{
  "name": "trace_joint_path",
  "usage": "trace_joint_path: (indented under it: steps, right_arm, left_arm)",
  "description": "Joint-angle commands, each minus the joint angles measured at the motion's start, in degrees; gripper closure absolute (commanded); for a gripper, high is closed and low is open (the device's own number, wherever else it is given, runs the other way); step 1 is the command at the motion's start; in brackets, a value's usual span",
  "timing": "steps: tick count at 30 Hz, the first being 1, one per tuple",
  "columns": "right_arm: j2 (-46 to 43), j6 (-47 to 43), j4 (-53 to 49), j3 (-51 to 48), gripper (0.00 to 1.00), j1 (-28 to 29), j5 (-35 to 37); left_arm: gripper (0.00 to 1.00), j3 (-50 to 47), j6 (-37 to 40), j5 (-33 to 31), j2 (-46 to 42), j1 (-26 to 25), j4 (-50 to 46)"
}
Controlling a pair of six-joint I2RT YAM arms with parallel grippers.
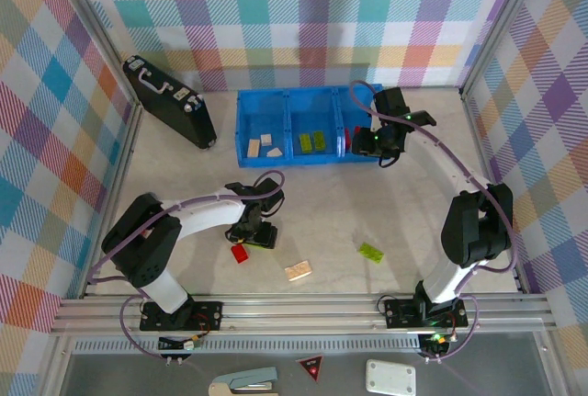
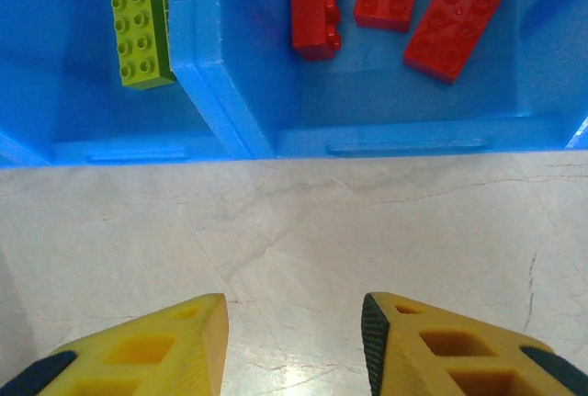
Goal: Sort the legos into containers by color
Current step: Pick up the lego from the middle-left of the table.
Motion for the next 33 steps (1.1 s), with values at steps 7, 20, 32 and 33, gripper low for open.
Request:
trace_joint_path:
  steps: [7,20,32,33]
  right_arm:
    - [-2.0,-0.9,-1.4,0.8,0.56,0.2,0.4]
    - [-6.1,-0.8,-3.1,-1.8,0.56,0.2,2.5]
    - [-13.0,0.2,-5.3,-7.4,0.55,0.2,6.3]
    - [-13.5,0.2,-5.5,-7.9,0.56,0.2,6.5]
  left_arm:
    - [0.36,0.1,-0.4,0.8,1.3,-0.5,-0.4]
    - [0.36,6.9,0.4,0.1,1.1,-0.5,-1.0]
    - [0.36,19.5,1.1,1.0,4.5,-0.5,1.8]
    - [0.36,20.5,0.9,1.3,4.9,-0.5,2.7]
